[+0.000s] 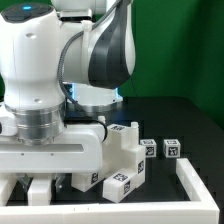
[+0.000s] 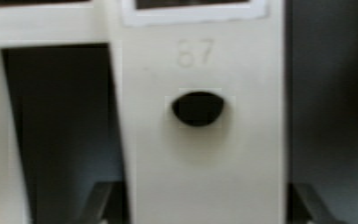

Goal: Assemble chair

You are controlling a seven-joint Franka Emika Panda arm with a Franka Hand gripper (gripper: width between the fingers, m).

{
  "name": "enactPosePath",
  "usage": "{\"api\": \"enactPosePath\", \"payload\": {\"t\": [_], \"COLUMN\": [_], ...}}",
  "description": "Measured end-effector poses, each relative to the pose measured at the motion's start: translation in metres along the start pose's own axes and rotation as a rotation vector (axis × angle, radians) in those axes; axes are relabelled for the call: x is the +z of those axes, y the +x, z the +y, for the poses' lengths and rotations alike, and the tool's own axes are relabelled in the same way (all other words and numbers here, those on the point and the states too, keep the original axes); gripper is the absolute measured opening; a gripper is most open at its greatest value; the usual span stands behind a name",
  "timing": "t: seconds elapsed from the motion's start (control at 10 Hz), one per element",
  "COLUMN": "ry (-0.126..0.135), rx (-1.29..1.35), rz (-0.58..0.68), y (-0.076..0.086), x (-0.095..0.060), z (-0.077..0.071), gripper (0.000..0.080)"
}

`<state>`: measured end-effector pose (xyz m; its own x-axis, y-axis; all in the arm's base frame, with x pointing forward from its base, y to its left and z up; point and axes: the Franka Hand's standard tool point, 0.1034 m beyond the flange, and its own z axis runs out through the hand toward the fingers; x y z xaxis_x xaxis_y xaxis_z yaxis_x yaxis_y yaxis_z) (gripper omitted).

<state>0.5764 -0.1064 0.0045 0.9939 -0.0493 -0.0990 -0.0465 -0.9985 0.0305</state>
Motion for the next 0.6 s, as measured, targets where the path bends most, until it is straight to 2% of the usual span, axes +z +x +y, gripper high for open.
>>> {"api": "enactPosePath", "payload": {"t": [0.4, 0.6], "ry": [0.0, 0.005], "rx": [-0.001, 0.004], "rz": [0.0, 0.005], "y": [-0.0001, 0.0007], "x": [-0.0001, -0.0095], "z": [0.0, 0.0044], "gripper": [0.0284, 0.0284]}}
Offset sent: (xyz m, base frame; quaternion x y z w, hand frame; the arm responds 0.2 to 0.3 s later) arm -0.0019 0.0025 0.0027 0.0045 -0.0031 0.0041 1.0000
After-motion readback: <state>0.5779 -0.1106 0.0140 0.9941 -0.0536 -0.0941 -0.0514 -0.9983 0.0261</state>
